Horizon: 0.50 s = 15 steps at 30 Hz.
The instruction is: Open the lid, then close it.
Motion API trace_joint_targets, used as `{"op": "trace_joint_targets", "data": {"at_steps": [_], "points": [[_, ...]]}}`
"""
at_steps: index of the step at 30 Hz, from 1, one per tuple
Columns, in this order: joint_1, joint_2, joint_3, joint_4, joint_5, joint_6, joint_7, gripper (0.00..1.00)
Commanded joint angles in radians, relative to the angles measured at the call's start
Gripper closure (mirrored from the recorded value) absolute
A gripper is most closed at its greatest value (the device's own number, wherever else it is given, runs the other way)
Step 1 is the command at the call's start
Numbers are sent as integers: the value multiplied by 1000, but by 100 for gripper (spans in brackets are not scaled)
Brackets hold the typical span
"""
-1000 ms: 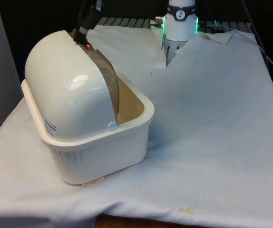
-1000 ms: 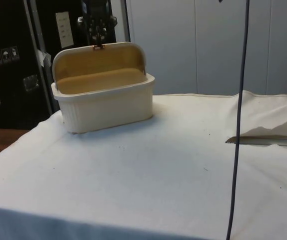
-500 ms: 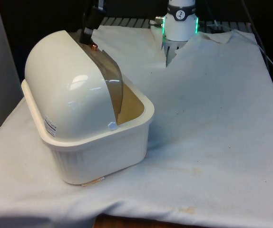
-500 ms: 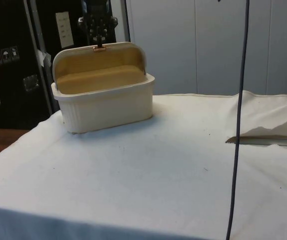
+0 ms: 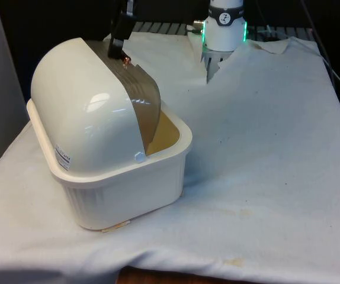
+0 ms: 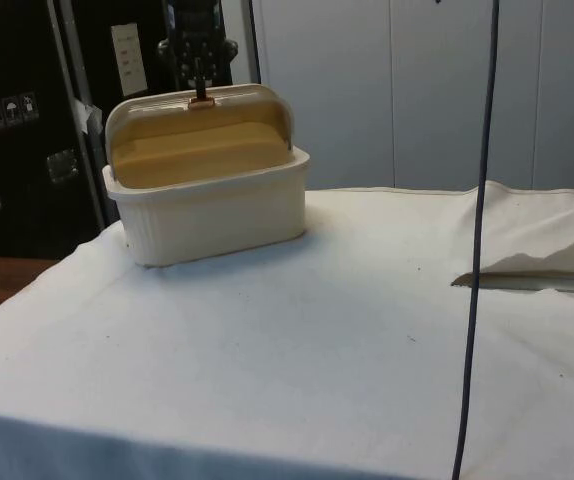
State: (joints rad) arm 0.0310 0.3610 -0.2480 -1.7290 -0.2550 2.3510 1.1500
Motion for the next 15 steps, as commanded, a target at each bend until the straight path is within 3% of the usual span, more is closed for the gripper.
{"op": "trace_joint_targets", "data": {"at_steps": [1,3,4,5,10,11,12,15], "points": [[-6,-2,11,1,33,-16,-18,100],[-6,-2,11,3,47,-26,-25,100],[1,0,0,2,23,-14,-10,100],[-6,-2,10,4,61,-34,-31,100],[-6,-3,9,9,101,-64,-48,100],[1,0,0,9,73,-48,-32,100],[-6,-3,9,9,101,-64,-48,100],[-6,-3,9,13,128,-84,-59,100]]}}
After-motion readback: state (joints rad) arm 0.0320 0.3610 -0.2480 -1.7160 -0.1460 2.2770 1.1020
